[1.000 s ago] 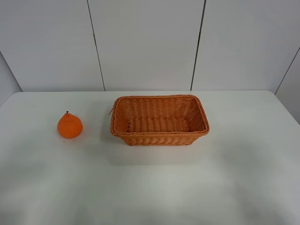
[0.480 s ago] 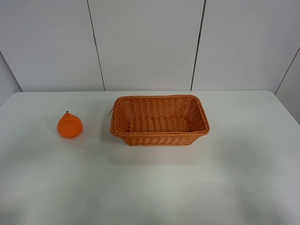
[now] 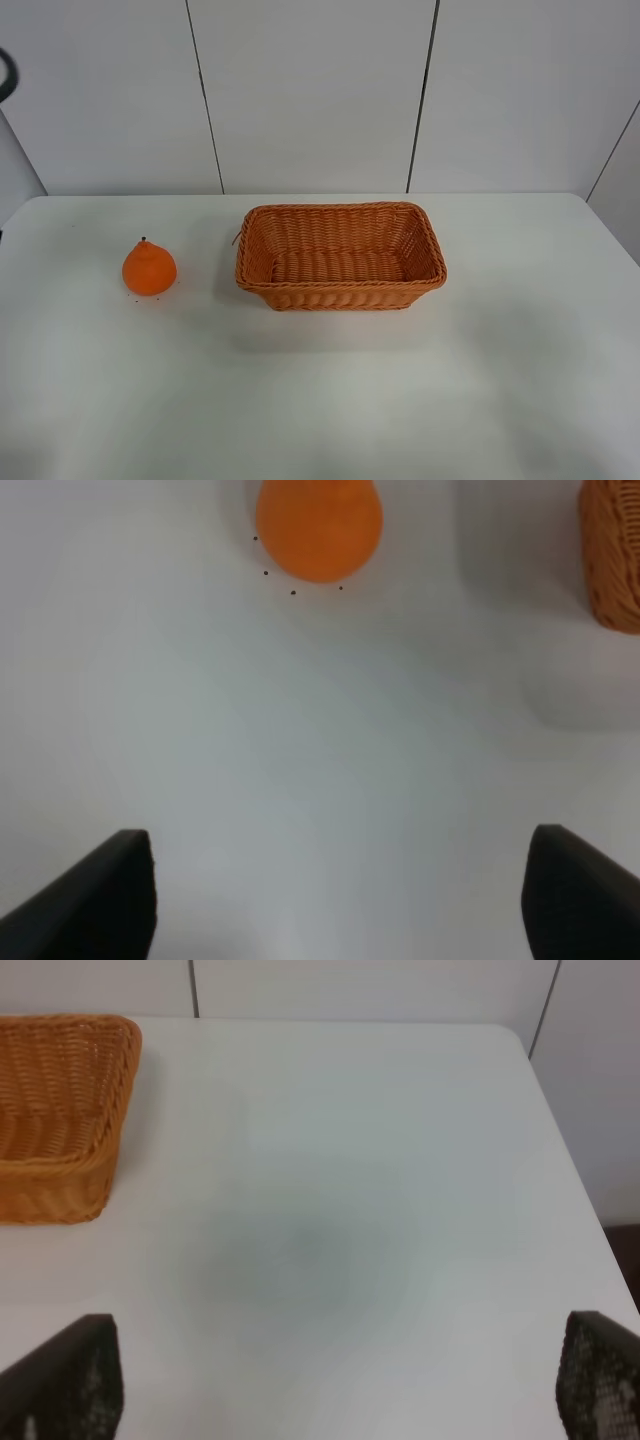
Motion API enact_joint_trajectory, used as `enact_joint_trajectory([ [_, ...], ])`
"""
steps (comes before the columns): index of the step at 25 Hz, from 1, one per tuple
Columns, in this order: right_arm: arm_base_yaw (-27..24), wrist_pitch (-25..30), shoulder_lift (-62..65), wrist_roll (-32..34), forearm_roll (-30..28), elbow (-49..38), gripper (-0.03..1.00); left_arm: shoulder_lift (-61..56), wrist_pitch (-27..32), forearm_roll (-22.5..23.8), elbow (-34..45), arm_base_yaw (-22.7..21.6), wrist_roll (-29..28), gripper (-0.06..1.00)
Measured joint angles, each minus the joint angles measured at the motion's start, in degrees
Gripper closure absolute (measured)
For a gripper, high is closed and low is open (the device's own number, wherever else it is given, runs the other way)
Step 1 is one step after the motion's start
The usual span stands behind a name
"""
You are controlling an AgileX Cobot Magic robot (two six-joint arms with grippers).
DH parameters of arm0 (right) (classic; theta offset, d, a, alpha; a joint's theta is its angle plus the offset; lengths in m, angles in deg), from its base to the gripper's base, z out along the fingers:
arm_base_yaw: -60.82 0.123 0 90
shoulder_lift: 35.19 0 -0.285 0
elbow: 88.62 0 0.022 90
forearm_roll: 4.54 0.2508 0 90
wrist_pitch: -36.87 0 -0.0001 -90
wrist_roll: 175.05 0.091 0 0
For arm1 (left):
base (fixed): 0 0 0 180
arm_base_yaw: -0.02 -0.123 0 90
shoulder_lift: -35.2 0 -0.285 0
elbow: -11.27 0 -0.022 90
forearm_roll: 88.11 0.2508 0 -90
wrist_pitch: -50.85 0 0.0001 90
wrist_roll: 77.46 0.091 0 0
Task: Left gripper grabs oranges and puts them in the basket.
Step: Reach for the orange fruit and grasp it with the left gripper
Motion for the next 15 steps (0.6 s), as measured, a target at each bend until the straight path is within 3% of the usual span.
enact_joint_trajectory([
  [8, 0.0, 0.0, 0.0, 0.0, 0.0, 0.0, 0.27, 24.88, -0.55, 0.0, -13.69, 0.0, 0.05, 0.09],
  [15, 0.0, 0.0, 0.0, 0.0, 0.0, 0.0, 0.27, 39.44, -0.66, 0.0, -23.15, 0.0, 0.05, 0.09],
])
